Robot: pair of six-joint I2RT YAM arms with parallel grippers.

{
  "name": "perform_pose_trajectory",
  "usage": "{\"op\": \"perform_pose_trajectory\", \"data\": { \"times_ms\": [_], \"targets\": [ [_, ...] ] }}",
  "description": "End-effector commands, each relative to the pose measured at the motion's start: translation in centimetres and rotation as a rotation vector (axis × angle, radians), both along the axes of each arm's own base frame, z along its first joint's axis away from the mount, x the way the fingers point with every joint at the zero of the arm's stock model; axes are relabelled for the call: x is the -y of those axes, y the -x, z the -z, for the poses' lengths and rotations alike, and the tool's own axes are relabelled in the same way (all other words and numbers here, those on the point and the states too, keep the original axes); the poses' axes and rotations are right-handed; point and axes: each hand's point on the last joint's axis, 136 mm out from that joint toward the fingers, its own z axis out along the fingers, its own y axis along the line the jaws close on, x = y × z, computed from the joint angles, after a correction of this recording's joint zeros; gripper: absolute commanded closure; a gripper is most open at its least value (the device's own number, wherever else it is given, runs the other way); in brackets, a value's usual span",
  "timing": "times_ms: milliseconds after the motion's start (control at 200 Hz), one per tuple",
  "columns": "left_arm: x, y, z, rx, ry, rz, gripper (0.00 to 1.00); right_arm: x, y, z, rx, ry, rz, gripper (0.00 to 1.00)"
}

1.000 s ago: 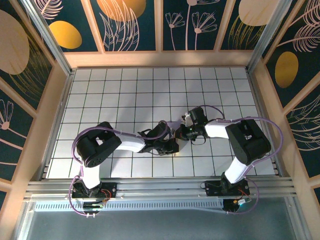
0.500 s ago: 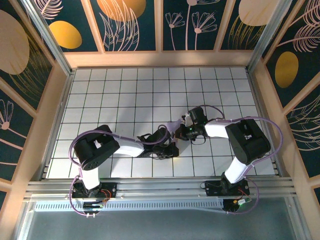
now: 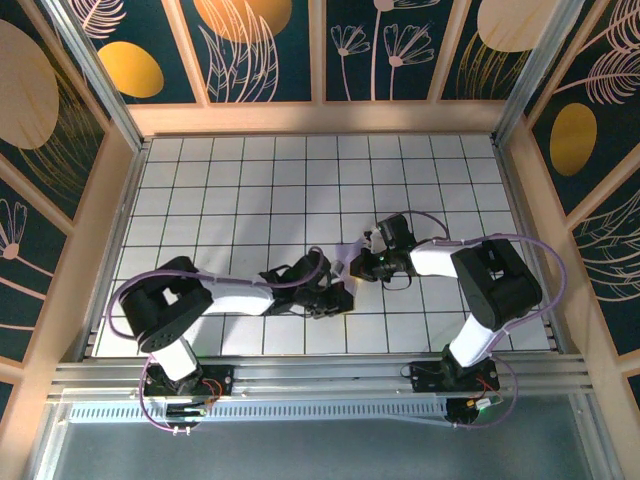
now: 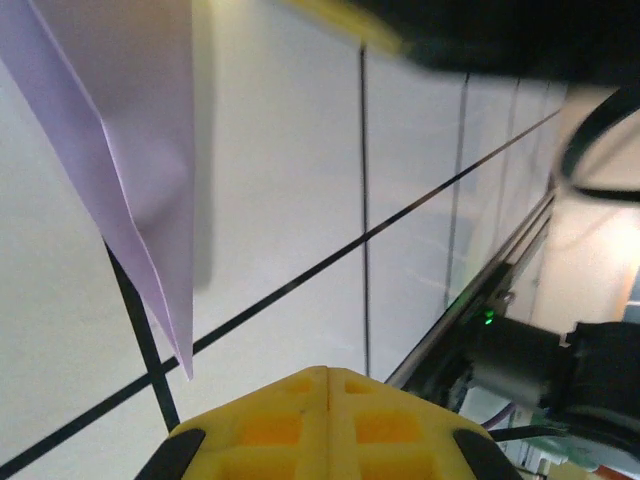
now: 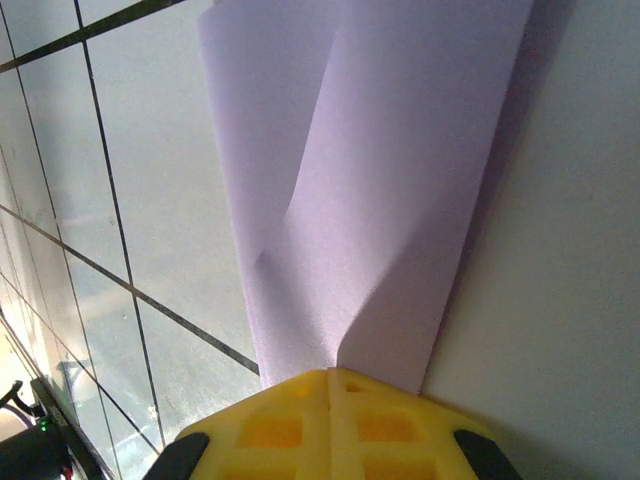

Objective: Fold a paper plane with a square sheet of paper (fold left side to right side)
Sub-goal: Fold the wing for the fifth time at the center of the table.

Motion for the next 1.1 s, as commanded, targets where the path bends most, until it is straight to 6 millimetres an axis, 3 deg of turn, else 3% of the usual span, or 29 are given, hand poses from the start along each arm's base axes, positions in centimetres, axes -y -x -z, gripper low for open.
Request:
{"op": "perform_pose_trajectory", "data": {
  "times_ms": [0,105,130,280,460,591,826,961,1096],
  "targets": [
    [-1.1,-1.4,-0.1,0.012,-0.043,-0.010,0.94,3.4,2.2,4.2,-0.097,0.191,0.081,1.00],
    [-0.7,-2.2,0.2,0.023,-0.057,0.002,0.95,3.3,2.0,4.0,-0.093,0.187,0.086,1.00],
    [-0.6,-2.1,1.2,0.009,-0.077,0.010,0.95,3.3,2.0,4.0,-0.092,0.187,0.085,1.00],
    [0.3,-2.5,2.4,0.004,-0.083,0.033,0.95,3.2,1.9,3.9,-0.092,0.188,0.081,1.00],
    [-0.6,-2.6,5.1,-0.011,-0.171,0.026,0.96,3.1,1.8,3.6,-0.086,0.182,0.078,1.00],
    [-1.4,-2.0,6.4,-0.041,-0.181,0.001,0.97,2.3,0.9,2.0,-0.042,0.135,0.075,1.00],
    [-3.0,-1.2,7.5,-0.060,-0.217,-0.018,1.00,0.9,-1.5,-3.2,0.100,0.025,0.069,1.00],
    [-3.6,-0.7,7.9,-0.062,-0.223,-0.017,1.00,1.0,-0.8,-4.3,0.130,0.000,0.052,1.00],
    [-3.9,-0.5,7.9,-0.057,-0.225,-0.018,1.00,0.2,0.8,-4.1,0.111,-0.055,0.018,1.00]
  ]
}}
